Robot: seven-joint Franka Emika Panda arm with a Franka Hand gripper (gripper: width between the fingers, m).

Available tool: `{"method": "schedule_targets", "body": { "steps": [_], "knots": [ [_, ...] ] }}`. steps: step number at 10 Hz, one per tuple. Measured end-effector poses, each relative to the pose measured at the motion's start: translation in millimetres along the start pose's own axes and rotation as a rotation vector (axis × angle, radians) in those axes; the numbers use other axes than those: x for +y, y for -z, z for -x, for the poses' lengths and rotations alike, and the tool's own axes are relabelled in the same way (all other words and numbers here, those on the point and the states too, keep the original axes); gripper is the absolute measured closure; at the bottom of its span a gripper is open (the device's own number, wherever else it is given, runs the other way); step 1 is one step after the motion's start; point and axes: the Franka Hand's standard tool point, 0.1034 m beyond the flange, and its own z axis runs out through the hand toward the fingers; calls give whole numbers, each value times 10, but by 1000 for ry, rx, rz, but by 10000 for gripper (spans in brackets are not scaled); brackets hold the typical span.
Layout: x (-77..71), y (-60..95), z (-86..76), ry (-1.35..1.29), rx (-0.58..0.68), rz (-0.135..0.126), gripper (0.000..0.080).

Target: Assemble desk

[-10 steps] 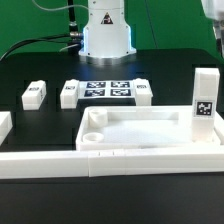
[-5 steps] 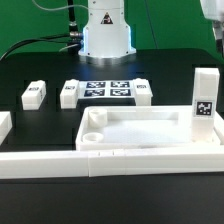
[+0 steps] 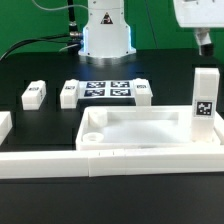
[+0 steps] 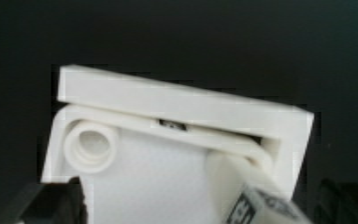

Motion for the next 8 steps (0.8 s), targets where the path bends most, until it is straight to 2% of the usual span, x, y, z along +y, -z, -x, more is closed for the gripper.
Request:
{"method": "schedule_targets", "body": {
  "steps": [4,6,7,8],
  "knots": [
    [19,-20,-32,333,1,-1,151],
    [305,-197,-44,580,-15,48,151],
    [394,-240,-66,664,-20,61,151],
    [648,-339,-128,773,-22,87,151]
  ]
}}
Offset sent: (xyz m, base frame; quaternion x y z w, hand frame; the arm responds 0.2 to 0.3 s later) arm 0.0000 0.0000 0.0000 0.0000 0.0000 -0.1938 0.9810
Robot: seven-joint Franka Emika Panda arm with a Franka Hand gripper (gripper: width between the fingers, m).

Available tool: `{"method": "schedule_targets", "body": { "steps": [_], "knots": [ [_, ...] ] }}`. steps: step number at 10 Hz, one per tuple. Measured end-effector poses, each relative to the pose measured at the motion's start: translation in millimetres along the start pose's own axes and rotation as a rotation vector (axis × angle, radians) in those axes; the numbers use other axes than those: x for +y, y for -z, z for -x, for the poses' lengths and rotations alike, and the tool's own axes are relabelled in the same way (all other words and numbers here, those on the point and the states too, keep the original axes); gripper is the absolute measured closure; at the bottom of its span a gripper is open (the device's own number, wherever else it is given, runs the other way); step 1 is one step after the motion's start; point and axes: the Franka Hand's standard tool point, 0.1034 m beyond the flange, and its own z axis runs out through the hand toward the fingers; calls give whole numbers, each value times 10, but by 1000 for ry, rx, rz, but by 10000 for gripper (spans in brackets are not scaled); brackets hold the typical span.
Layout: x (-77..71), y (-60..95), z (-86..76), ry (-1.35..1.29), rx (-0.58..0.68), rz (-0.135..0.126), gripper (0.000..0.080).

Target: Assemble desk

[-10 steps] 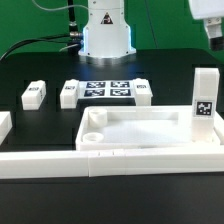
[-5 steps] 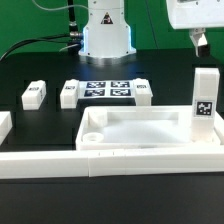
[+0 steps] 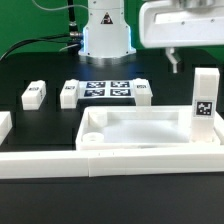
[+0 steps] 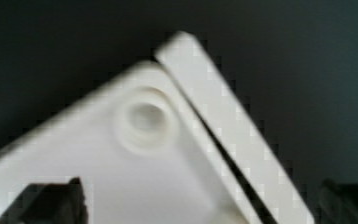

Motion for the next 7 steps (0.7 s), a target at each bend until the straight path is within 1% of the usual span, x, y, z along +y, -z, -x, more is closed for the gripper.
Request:
{"method": "schedule_targets", "body": {
  "steps": [1,2,5,6,7],
  "knots": [
    [225,-96,126,102,0,34,151],
    [236,-94,137,159,-4,40,151],
    [240,-103,130,340,-6,41,151],
    [273,-123,130,361,-12,45,151],
    [463,-204,131,412,-55,61,151]
  ]
}}
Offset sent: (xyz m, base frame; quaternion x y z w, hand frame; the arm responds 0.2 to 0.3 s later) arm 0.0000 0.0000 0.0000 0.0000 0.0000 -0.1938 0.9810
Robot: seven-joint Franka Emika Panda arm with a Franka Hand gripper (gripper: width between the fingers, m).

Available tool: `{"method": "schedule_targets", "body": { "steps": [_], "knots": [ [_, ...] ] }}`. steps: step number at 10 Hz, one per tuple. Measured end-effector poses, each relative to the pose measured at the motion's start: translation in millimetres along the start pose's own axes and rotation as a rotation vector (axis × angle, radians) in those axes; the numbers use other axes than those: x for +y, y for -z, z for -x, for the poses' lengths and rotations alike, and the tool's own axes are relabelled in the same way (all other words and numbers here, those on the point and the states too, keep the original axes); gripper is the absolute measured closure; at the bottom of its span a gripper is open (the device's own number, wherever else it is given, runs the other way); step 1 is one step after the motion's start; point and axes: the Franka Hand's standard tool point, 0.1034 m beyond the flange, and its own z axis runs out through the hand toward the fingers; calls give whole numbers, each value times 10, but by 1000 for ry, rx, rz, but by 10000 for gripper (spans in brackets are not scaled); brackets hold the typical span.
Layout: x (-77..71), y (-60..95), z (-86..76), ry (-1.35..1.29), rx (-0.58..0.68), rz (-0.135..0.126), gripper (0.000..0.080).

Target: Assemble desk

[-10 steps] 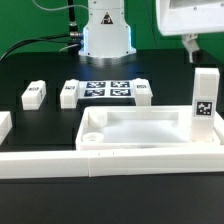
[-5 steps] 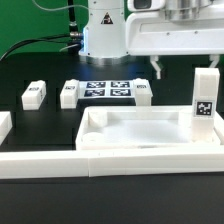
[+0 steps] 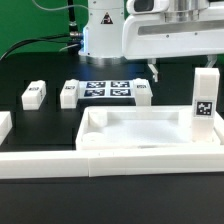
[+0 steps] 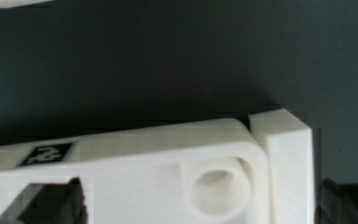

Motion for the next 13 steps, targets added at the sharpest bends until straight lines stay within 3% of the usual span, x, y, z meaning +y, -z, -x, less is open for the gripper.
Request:
{"method": "schedule_targets", "body": {
  "steps": [2,3,8,10,11,13],
  "knots": [
    [351,-136,187,33,-64,36,151],
    [428,-165,330,28,-150,43,151],
    [420,-174,403,7,-444,37,151],
    [392,-274,555,-16,-635,59,151],
    [347,-288,581,-22,-711,69,151],
    [392,-296,619,-34,-842,74,151]
  ]
}}
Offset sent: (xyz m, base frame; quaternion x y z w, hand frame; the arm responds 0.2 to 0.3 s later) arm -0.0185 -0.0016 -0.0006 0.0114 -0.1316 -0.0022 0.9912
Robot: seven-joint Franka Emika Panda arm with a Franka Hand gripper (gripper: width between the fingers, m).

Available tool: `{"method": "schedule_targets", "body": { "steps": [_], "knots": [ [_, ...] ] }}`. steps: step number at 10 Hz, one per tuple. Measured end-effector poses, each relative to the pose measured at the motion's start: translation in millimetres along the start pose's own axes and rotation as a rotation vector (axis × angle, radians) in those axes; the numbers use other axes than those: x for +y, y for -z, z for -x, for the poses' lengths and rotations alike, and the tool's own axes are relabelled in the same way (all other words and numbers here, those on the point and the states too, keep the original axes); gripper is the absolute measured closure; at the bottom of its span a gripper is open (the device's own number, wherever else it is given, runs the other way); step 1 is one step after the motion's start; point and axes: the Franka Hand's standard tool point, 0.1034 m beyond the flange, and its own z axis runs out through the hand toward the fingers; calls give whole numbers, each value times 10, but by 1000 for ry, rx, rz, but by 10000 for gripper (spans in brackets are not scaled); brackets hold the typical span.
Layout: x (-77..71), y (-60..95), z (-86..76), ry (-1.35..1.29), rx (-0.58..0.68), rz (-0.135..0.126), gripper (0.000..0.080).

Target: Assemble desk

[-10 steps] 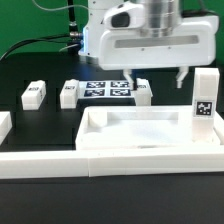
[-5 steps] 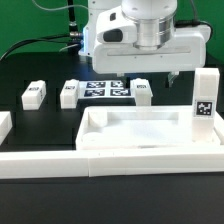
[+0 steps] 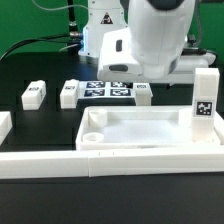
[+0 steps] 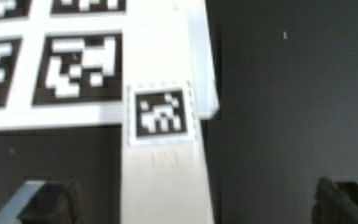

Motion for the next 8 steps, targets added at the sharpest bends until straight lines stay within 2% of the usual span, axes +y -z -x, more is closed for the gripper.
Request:
{"method": "schedule_targets", "body": {
  "steps": [1,2,4,6,8],
  "knots": [
    [15,-6,-53,-4,-23,1,151],
    [52,-101,-106,-19,-42,-20,151],
    [110,-221,-156,-37,-67,-31,151],
    [118,-277,-163,-71,-79,-44,151],
    [123,-274,-169,-71,-77,-44,174]
  ]
}}
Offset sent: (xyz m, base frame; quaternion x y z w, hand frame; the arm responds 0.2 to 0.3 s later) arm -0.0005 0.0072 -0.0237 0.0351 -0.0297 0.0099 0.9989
